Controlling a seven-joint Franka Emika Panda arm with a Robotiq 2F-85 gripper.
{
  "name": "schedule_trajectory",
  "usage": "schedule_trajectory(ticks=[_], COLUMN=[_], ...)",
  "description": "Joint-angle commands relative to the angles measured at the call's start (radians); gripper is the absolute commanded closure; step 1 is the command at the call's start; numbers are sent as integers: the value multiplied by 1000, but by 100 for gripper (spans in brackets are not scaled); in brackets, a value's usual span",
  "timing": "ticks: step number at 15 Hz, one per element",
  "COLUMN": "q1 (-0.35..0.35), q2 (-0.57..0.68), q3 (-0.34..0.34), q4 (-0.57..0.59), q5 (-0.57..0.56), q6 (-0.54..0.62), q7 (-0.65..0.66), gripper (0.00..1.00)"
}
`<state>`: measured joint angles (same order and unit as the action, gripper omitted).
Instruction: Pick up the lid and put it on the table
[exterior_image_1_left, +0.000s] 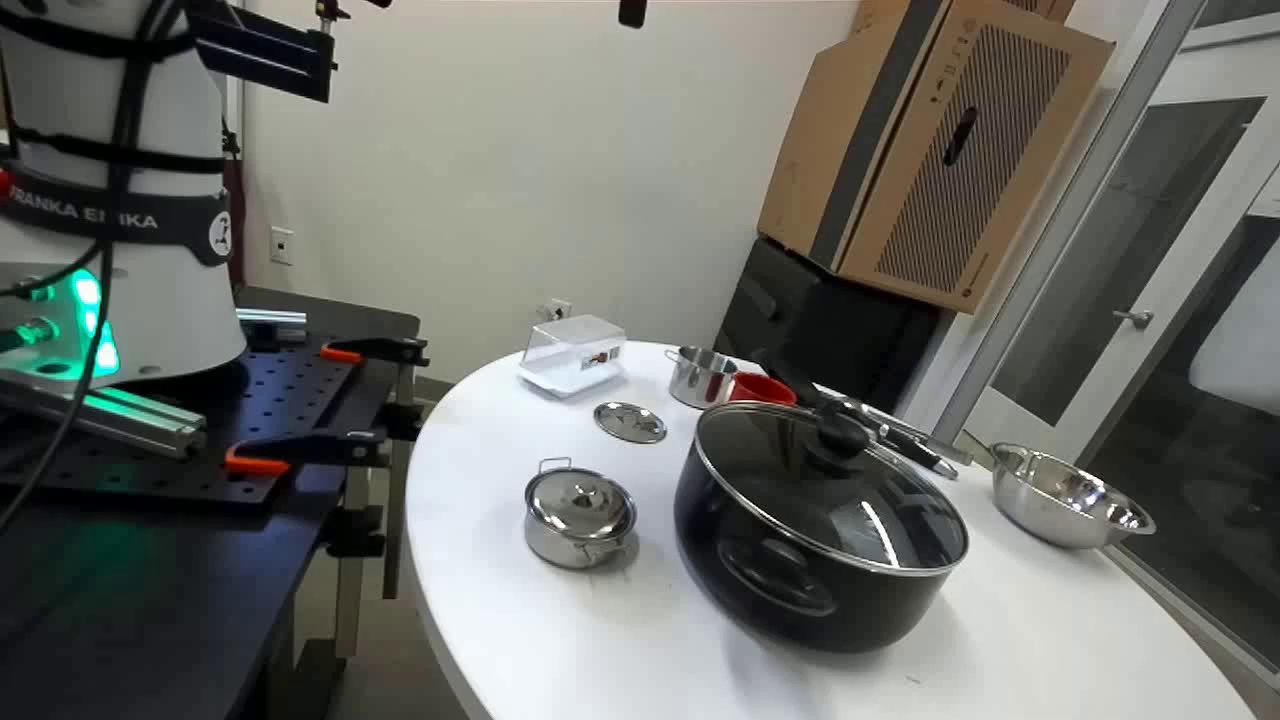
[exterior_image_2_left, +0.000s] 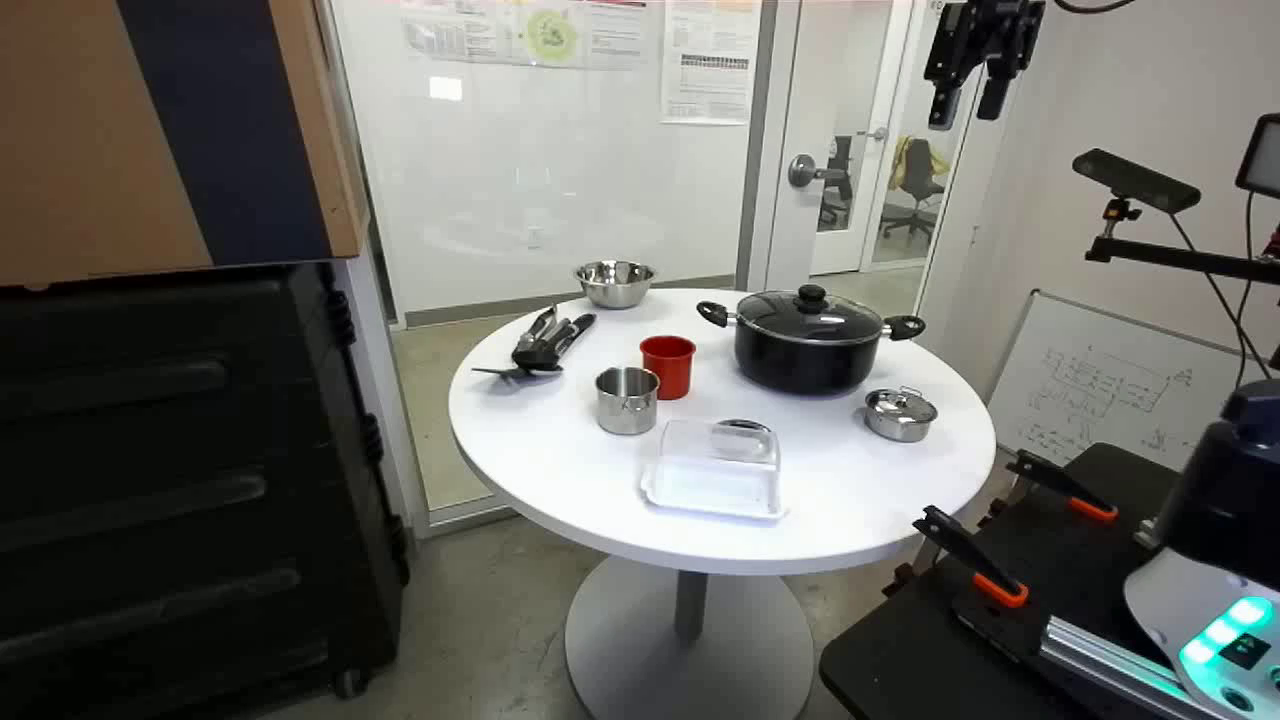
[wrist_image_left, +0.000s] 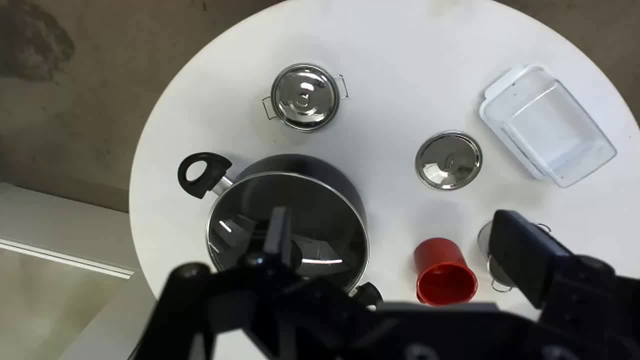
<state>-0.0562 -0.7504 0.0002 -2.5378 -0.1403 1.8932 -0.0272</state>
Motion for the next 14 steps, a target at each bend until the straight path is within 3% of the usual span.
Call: schedule_trajectory(ticks=[1, 3, 8, 14], q1=[8, -4, -29, -103], q2=[1, 21, 139, 342], q3=[-6, -22, -134, -172], q4=[3, 4, -34, -79], q5=[-4, 4, -9, -47], q6=[-4, 29, 205, 305], q7=[4, 19, -83, -78], gripper=[0, 0, 0, 0])
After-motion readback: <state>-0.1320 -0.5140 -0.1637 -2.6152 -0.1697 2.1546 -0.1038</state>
